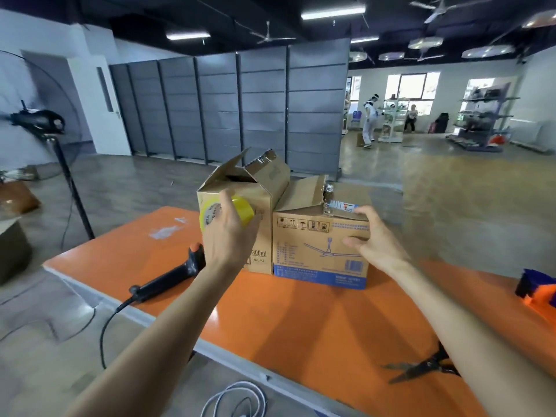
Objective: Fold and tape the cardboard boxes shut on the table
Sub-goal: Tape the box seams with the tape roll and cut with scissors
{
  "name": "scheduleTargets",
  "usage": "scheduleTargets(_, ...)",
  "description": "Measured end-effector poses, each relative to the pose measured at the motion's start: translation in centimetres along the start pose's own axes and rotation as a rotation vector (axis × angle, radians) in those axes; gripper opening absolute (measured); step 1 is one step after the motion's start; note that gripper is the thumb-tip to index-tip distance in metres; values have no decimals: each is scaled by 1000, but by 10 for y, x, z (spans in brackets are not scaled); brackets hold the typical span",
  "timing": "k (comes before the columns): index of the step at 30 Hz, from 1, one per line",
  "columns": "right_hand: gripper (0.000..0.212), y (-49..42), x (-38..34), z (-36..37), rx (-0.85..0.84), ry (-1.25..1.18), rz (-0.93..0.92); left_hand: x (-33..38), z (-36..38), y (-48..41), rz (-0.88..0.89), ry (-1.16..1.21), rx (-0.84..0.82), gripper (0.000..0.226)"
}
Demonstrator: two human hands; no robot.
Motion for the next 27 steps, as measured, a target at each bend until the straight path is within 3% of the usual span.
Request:
scheduleTargets(8, 53, -9, -15, 26, 12, 61, -27, -24, 18, -17, -67, -20, -58, 58)
scheduleTargets(14, 57, -19, -30, 58, -24, 172, -76, -36, 3, -44, -6, -7, 107, 44)
scheduleTargets(21, 60, -35, -50, 92, -62, 190, -119, -60, 13, -106, 28, -84, -60, 47)
scheduleTargets(27, 59, -49, -74, 132, -68, 221, -162, -100, 12, -112, -30, -110, -44, 44)
Point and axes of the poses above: each hand's wrist, its own y-axis away from the middle knuckle, its own z-axis out of the palm, x = y × z, the point moved 9 cm from there along -y, towards the middle knuckle, and after that the axes turned 10 degrees about -y, right-handed, at the moved point
